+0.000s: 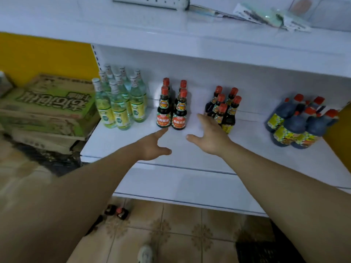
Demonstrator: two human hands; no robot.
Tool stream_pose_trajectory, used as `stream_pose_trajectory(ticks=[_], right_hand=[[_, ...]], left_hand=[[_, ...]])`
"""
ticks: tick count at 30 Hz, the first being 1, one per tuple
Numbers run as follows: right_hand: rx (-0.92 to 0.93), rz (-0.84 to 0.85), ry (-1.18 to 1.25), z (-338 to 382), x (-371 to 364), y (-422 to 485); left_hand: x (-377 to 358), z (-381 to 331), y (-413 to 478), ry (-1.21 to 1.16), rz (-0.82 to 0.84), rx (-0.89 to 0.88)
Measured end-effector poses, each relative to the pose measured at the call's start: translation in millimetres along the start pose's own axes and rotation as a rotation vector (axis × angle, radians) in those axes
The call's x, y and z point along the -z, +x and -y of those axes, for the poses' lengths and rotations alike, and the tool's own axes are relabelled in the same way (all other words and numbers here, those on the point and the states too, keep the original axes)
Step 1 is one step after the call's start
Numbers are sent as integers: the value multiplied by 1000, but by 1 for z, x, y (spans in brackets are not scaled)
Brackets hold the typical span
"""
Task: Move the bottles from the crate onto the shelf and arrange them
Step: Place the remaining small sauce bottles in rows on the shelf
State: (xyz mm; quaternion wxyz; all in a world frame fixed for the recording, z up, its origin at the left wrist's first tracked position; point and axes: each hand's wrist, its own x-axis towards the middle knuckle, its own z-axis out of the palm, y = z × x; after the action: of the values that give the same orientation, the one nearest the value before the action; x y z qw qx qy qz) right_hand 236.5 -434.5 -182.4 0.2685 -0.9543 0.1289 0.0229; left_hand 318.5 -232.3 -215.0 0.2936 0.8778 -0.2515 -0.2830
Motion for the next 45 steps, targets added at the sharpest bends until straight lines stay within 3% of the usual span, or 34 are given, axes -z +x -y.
stream_pose_trajectory(ticks=[6,13,18,24,31,39,45], right_hand=[[89,213,-35,51,-66,-44],[156,411,-58,127,-173,-69],[123,536,-105,183,-266,-67],[54,639,-132,216,-390,-40],[11,674,-93,155,-527,14],[-225,758,-81,0,-694,89],[-176,782,77,-61,-784,113]], left_hand=[[-14,77,-104,-97,50,234],[-24,198,-202,-127,-2,427],[-26,307,-240,-217,52,565],[-39,408,-234,-345,74,573],[-136,508,-163,-420,88,667],[-299,616,-6,-493,30,696],[-379,663,78,-555,-34,728]])
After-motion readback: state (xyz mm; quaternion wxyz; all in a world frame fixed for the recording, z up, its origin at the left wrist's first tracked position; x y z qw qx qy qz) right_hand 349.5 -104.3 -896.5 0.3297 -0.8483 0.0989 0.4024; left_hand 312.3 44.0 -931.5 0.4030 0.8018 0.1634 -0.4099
